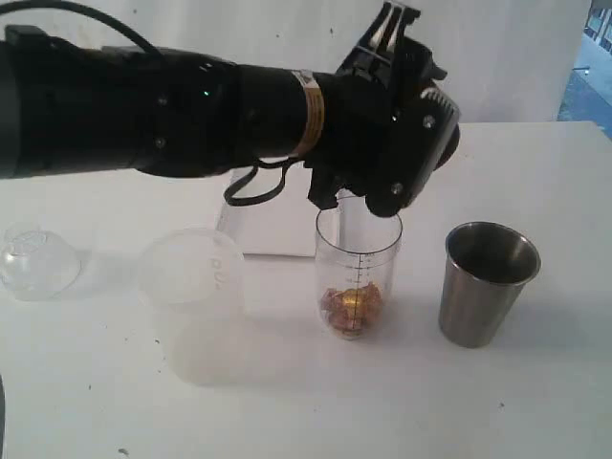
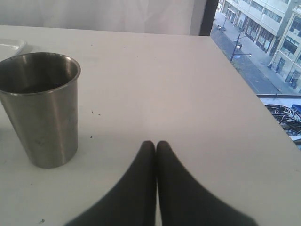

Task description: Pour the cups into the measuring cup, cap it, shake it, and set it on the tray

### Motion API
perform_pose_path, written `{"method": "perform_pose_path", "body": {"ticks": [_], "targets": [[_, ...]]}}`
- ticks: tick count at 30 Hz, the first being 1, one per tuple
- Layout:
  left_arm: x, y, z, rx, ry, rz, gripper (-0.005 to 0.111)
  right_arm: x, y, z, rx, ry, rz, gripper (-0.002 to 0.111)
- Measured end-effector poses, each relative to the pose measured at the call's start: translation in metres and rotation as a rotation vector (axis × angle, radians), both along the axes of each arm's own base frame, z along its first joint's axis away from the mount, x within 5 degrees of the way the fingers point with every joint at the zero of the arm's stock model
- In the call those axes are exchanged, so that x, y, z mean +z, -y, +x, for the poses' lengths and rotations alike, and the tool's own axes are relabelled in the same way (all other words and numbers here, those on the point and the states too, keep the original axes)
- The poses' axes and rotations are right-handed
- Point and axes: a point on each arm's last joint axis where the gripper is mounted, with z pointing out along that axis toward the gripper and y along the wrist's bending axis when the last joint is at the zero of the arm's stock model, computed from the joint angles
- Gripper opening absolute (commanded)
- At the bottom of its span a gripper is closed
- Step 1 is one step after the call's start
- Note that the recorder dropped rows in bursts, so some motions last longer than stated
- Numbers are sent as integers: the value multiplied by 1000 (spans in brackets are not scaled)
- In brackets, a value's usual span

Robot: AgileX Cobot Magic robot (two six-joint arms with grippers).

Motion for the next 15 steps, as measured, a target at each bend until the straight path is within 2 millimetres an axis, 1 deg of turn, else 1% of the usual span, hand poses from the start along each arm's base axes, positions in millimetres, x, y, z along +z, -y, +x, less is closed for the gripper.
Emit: {"method": "perform_pose_path", "body": {"ticks": [5, 8, 11, 15], "targets": [[10, -2, -3, -82, -114, -143, 0, 0, 0, 0, 2, 0, 0, 0], [11, 0, -6, -115, -142, -164, 0, 0, 0, 0, 4, 0, 0, 0], [7, -2, -4, -116, -50, -60, 0, 0, 0, 0, 4, 0, 0, 0], [2, -13, 8, -10, 127, 118, 0, 0, 0, 0, 4, 0, 0, 0]]}}
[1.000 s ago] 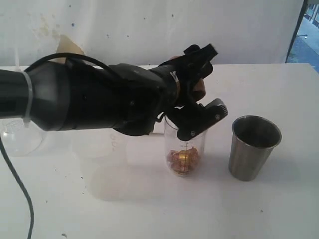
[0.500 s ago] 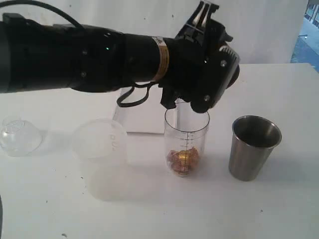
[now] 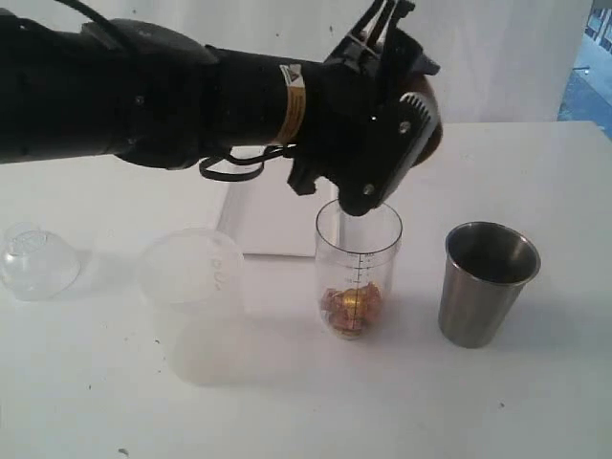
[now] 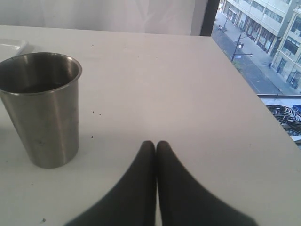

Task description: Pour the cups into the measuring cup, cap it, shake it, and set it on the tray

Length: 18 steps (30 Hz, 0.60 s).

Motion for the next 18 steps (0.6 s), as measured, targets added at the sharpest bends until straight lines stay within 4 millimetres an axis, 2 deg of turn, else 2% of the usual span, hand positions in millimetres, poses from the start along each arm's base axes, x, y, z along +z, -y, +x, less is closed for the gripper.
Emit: {"method": "perform_pose_path", "body": {"ticks": [5, 10, 13, 18], "targets": [[-20, -11, 4, 48, 113, 170, 0, 0, 0, 0, 0, 0, 0, 0], [-53, -24, -2, -2, 192, 388, 0, 0, 0, 0, 0, 0, 0, 0], [-54, -27, 1, 58, 171, 374, 0, 0, 0, 0, 0, 0, 0, 0], [-44, -19, 0, 83, 52, 210, 0, 0, 0, 0, 0, 0, 0, 0]]}}
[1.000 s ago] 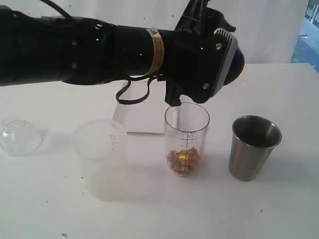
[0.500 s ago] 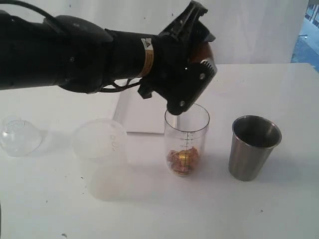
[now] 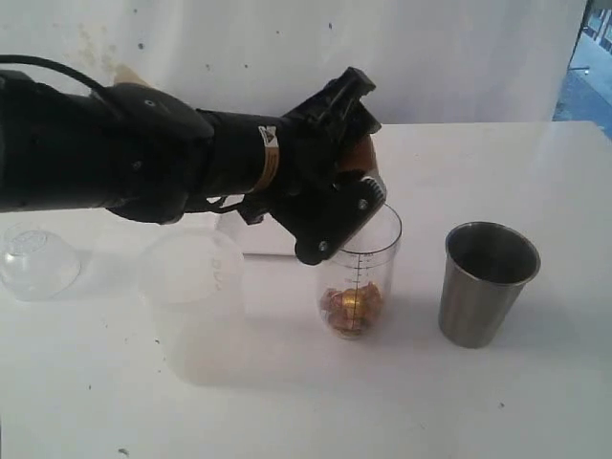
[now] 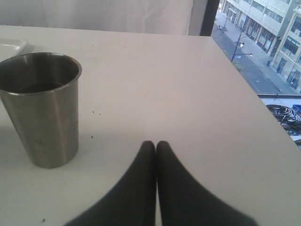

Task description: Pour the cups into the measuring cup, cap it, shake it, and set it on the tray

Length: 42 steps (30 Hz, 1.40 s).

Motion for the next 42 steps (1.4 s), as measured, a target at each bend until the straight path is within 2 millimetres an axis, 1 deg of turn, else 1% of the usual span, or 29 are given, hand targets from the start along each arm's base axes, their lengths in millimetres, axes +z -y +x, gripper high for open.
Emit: {"method": "perform_pose_path", "body": {"ticks": [5, 7, 9, 11, 12, 14, 18, 20, 22, 24, 25, 28, 29, 30, 31, 33, 35, 36, 37, 38, 42], "targets": [[1, 3, -3, -34, -31, -25, 0, 0, 0, 0, 0, 0, 0, 0], [5, 2, 1, 1, 12, -13, 0, 0, 0, 0, 0, 0, 0, 0], [14, 5, 2, 25, 52, -20, 0, 0, 0, 0, 0, 0, 0, 0], [18, 13, -5, 12, 71, -23, 0, 0, 0, 0, 0, 0, 0, 0], [17, 20, -11, -15, 79, -11, 0, 0, 0, 0, 0, 0, 0, 0], [11, 25, -13, -33, 98, 28, 0, 0, 0, 0, 0, 0, 0, 0], [-9, 27, -5, -11, 167, 163, 0, 0, 0, 0, 0, 0, 0, 0], [-15, 27, -2, 9, 173, 189, 0, 0, 0, 0, 0, 0, 0, 0], [-14, 27, -2, 19, 159, 168, 0, 0, 0, 0, 0, 0, 0, 0], [-9, 31, -2, 33, 122, 97, 0, 0, 0, 0, 0, 0, 0, 0], [-8, 31, -2, 35, 118, 91, 0, 0, 0, 0, 0, 0, 0, 0], [-12, 29, -2, 4, 164, 166, 0, 0, 0, 0, 0, 0, 0, 0], [-12, 29, -2, 12, 151, 153, 0, 0, 0, 0, 0, 0, 0, 0], [-13, 30, -3, 48, 82, 70, 0, 0, 0, 0, 0, 0, 0, 0], [-13, 29, -4, 57, 67, 52, 0, 0, 0, 0, 0, 0, 0, 0], [-15, 26, -5, 45, 98, 101, 0, 0, 0, 0, 0, 0, 0, 0], [-13, 28, -5, 90, 22, 2, 0, 0, 0, 0, 0, 0, 0, 0], [-11, 27, -5, 88, 27, 2, 0, 0, 0, 0, 0, 0, 0, 0], [-11, 26, -6, 54, 90, 76, 0, 0, 0, 0, 0, 0, 0, 0], [-11, 26, -7, 47, 124, 113, 0, 0, 0, 0, 0, 0, 0, 0], [-11, 27, -8, 77, 72, 49, 0, 0, 0, 0, 0, 0, 0, 0]]}}
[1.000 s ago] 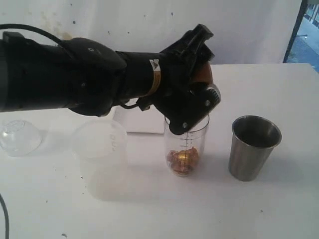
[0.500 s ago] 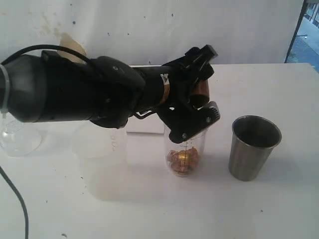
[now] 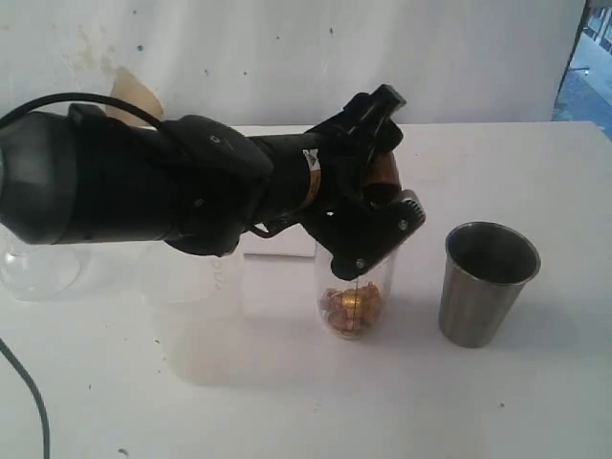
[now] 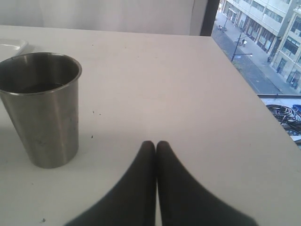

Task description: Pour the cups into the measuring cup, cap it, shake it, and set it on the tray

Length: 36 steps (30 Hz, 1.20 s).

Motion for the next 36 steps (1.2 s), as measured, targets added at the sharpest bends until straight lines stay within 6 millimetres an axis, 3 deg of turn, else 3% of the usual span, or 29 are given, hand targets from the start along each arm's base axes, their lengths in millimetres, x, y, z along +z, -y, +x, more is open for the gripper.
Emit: {"method": "perform_pose_path", "body": {"ticks": [3, 12, 21, 31, 36], "targets": [[-3, 1, -5, -35, 81, 117, 0, 0, 0, 0, 0, 0, 2, 0], [-1, 8, -16, -75, 201, 256, 0, 0, 0, 0, 0, 0, 2, 0], [1, 10, -20, -68, 239, 295, 0, 0, 0, 0, 0, 0, 2, 0], [1, 9, -20, 130, 2, -88, 0, 0, 0, 0, 0, 0, 2, 0], [11, 11, -25, 113, -245, -356, 0, 0, 0, 0, 0, 0, 2, 0]]}}
